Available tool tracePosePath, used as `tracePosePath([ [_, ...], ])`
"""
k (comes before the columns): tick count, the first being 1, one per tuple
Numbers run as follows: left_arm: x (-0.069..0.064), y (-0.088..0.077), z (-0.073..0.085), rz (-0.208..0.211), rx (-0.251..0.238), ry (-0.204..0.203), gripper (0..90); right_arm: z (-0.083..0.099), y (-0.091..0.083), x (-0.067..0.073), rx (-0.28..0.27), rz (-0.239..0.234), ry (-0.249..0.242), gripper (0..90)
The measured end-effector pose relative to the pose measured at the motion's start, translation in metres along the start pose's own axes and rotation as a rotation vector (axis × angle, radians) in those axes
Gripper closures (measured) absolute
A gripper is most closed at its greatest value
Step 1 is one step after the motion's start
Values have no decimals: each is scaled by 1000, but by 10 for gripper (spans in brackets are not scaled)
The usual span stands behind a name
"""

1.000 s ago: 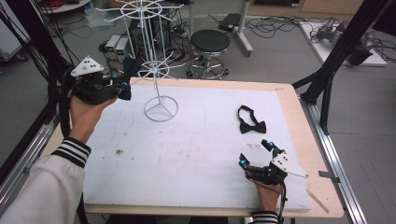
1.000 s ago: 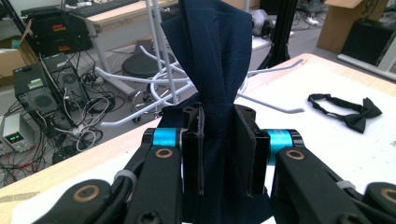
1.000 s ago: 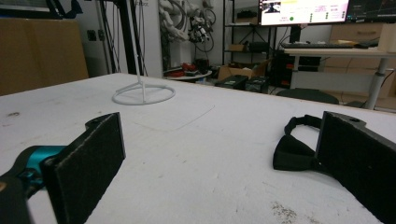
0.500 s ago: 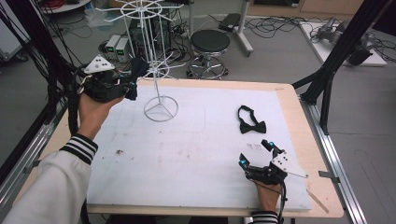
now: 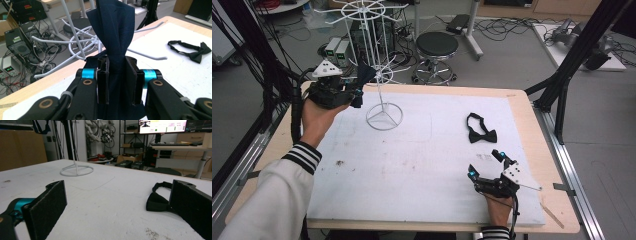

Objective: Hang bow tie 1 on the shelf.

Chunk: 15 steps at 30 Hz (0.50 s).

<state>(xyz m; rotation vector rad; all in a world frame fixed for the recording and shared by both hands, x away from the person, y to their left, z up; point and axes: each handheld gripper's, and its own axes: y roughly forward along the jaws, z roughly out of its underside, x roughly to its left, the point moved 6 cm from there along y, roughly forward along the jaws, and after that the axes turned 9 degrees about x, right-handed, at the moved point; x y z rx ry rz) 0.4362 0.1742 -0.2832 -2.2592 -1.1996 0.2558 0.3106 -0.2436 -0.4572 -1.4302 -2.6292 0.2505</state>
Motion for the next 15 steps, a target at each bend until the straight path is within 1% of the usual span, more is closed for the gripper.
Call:
tracePosePath([
  [3, 0, 1, -1, 5, 5, -2, 735, 0, 0, 0, 0, 0, 0, 7],
  [8, -1, 2, -1, -9, 12, 3, 718, 0, 0, 0, 0, -1, -1, 8],
  [10, -1, 2, -2, -10, 11, 1, 691, 0, 0, 0, 0, 0, 0, 7],
  [12, -1, 1, -2, -8, 7, 4, 631, 0, 0, 0, 0, 0, -1, 7],
  [13, -2, 0, -2, -5, 3, 7, 631, 0, 0, 0, 0, 0, -1, 7],
  [15, -2, -1, -2, -5, -2, 13, 571, 0, 0, 0, -1, 0, 1, 8],
])
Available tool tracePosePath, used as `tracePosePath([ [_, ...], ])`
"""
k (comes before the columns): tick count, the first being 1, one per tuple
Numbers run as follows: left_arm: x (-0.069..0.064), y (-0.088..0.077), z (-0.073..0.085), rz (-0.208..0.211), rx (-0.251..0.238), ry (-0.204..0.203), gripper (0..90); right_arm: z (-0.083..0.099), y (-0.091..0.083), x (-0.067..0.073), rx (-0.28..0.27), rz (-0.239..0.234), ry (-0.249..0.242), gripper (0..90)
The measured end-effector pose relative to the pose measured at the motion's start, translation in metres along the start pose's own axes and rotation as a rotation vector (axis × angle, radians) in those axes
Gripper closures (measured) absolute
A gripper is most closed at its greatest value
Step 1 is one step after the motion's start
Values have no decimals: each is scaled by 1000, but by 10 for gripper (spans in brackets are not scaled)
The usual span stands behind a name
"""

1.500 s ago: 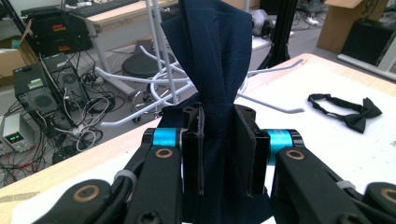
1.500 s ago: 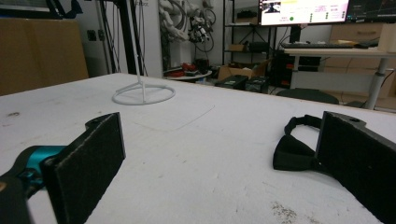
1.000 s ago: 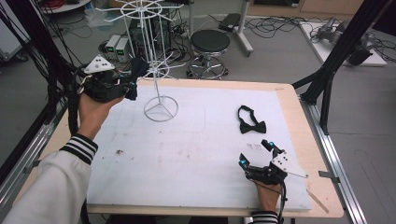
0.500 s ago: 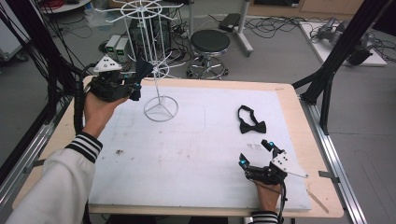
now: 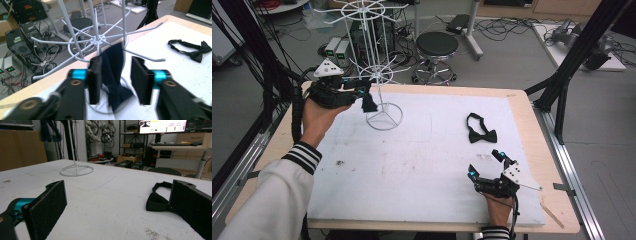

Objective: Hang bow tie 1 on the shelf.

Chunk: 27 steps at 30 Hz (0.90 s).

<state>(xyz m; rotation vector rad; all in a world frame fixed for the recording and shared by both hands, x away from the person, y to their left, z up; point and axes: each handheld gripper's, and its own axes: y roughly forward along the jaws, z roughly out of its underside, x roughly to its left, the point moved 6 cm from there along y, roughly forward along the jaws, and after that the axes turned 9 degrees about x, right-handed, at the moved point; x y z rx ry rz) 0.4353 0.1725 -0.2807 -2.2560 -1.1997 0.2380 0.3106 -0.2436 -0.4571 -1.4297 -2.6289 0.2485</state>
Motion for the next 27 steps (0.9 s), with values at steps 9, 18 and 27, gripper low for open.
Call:
tracePosePath([
  [9, 0, -11, 1, 26, -85, 30, 265, 0, 0, 0, -1, 3, -4, 7],
  [18, -1, -41, 14, 84, -235, 67, 178, 0, 0, -1, -6, 5, -4, 7],
  [27, 5, -49, 53, 137, -305, 49, 167, 0, 0, -1, -4, 9, 3, 7],
])
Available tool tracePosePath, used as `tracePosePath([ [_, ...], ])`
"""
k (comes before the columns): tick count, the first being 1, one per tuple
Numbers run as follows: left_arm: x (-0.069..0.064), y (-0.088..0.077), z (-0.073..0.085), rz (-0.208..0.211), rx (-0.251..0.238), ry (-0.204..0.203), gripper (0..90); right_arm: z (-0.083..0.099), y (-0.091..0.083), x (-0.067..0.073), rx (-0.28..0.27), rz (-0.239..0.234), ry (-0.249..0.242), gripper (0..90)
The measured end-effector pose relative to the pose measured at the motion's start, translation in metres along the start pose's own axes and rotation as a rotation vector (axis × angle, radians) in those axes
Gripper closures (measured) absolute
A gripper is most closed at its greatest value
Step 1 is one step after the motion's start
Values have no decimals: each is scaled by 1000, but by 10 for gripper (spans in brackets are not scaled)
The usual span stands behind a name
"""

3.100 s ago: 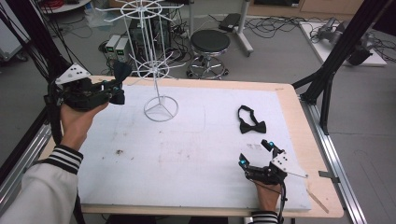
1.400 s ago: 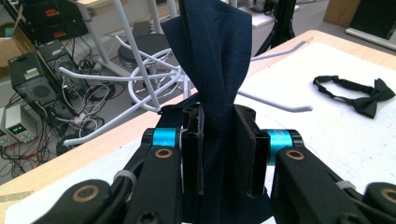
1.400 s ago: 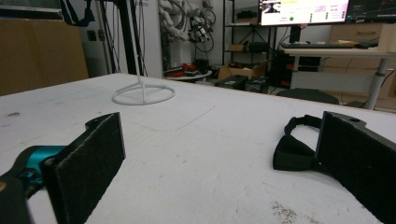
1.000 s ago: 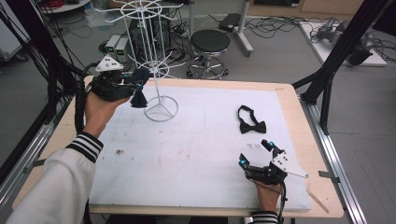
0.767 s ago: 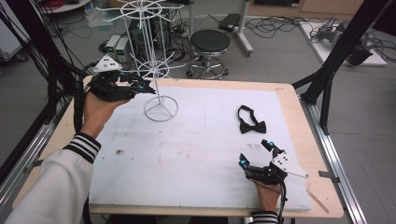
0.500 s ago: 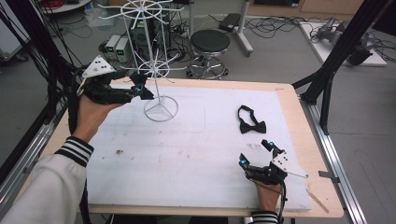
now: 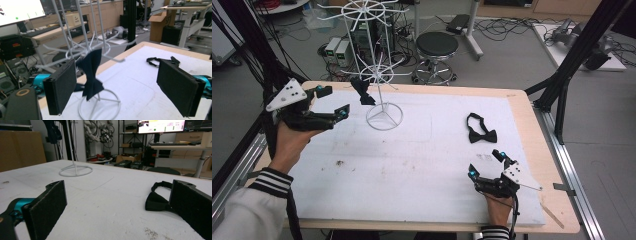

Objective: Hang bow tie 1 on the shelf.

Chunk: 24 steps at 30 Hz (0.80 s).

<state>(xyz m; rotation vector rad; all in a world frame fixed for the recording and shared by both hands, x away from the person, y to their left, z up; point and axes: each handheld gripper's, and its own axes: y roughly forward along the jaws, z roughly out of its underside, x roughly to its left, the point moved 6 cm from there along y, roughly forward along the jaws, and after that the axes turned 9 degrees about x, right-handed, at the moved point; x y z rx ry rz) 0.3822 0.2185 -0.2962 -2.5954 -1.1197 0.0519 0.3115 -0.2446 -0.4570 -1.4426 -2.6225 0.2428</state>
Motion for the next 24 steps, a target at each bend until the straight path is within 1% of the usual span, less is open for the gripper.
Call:
tracePosePath([
  [3, 2, -6, 17, 9, -2, -13, 166, 0, 0, 0, -3, 6, -9, 7],
  [7, 1, -16, 38, 27, -29, -23, 165, 0, 0, 0, -4, 7, -10, 7],
  [8, 1, -19, 44, 34, -34, -21, 165, 0, 0, 1, -2, 4, -2, 7],
  [10, 0, -24, 51, 41, -44, -23, 165, 0, 0, 1, 0, 5, -2, 7],
  [11, 0, -27, 56, 36, -51, -20, 165, 0, 0, 1, 2, 2, 1, 7],
  [12, 0, -29, 59, 35, -59, -24, 162, 0, 0, 0, -1, 7, -7, 7],
  [15, -2, -34, 70, 40, -78, -23, 154, 0, 0, 0, 1, 6, -3, 8],
  [17, -3, -35, 77, 39, -85, -18, 153, 0, 0, 0, 0, 9, -4, 7],
  [21, -7, -34, 88, 48, -114, -35, 153, 0, 0, 0, 0, 9, -1, 7],
  [23, -10, -32, 93, 51, -119, -35, 153, 0, 0, 0, 0, 9, -5, 7],
  [24, -11, -31, 95, 52, -115, -34, 153, 0, 0, 1, 4, 7, 1, 7],
])
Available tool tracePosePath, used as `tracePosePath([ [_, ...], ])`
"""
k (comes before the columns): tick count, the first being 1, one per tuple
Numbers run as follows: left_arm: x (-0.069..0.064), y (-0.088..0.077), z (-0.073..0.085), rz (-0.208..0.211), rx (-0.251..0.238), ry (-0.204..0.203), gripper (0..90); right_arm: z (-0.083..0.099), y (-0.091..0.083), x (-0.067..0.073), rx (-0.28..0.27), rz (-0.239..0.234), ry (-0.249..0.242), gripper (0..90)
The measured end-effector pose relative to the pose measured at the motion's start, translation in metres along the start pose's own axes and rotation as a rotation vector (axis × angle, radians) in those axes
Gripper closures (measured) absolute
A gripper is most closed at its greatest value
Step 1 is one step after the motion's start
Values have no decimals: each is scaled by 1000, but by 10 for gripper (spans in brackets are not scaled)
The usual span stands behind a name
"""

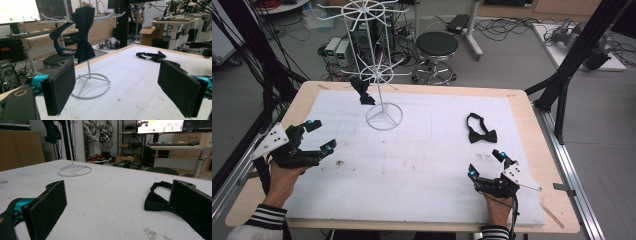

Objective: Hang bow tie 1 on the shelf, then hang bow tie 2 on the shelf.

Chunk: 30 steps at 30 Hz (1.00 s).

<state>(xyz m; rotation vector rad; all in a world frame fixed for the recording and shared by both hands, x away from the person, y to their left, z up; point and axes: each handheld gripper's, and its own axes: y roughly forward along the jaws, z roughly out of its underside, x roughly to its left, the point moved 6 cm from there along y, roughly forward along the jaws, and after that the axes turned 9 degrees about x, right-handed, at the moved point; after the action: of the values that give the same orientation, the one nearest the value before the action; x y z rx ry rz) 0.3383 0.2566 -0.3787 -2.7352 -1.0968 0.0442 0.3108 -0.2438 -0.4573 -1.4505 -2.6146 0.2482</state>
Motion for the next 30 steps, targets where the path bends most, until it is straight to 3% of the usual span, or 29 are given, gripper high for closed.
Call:
tracePosePath([
  [4, -2, 2, 11, 4, -1, 9, 153, 0, 0, 0, 0, 0, -3, 7],
  [9, 0, 2, 21, 6, -6, -15, 153, 0, 0, 0, -1, -2, -11, 7],
  [23, -1, -1, 24, 2, -10, -1, 151, 0, 1, 0, 3, 3, -12, 7],
  [28, -5, 2, 27, 35, 1, 13, 151, -1, 1, -1, 1, 4, -1, 7],
  [30, -4, 2, 27, 31, -8, 9, 151, -1, 1, -1, 0, -1, 3, 7],
])
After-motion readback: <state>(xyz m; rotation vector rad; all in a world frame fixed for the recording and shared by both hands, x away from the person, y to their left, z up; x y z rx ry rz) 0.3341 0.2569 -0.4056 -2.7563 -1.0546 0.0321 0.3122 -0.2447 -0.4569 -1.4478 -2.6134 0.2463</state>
